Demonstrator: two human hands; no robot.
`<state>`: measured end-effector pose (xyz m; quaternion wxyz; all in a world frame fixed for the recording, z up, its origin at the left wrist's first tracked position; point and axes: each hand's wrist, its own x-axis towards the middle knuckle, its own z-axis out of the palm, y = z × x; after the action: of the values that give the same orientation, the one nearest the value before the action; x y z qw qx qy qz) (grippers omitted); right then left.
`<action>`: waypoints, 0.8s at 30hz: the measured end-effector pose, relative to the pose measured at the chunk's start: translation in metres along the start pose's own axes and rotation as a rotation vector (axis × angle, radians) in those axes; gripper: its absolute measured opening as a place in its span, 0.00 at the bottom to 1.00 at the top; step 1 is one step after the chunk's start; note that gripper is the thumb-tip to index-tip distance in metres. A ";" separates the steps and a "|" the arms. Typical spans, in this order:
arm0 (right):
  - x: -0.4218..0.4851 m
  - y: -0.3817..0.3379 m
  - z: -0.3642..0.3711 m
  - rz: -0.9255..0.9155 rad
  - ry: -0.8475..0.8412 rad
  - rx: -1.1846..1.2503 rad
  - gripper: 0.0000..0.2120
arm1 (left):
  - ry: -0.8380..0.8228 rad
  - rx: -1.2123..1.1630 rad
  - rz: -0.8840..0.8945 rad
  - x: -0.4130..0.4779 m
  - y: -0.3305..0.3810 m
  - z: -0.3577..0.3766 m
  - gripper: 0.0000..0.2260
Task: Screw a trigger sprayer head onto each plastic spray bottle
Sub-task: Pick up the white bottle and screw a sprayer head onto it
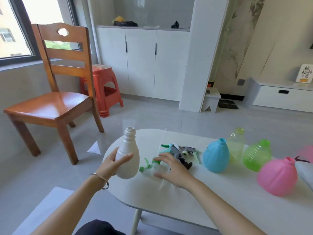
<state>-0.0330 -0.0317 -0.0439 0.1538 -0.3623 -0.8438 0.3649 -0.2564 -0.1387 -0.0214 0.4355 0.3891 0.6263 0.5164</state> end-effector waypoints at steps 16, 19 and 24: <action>0.048 0.005 0.042 -0.138 -0.083 -0.525 0.23 | 0.096 -0.084 0.002 -0.007 -0.015 -0.021 0.27; 0.053 0.007 0.042 -0.149 -0.031 -0.448 0.20 | 0.103 -0.096 0.028 -0.006 -0.010 -0.021 0.24; 0.046 -0.005 0.019 -0.042 0.252 0.186 0.15 | 0.148 -0.133 0.065 -0.001 0.004 -0.014 0.28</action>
<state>-0.0769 -0.0105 -0.0540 0.2990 -0.3719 -0.7876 0.3899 -0.2693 -0.1434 -0.0165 0.3957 0.3402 0.6083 0.5981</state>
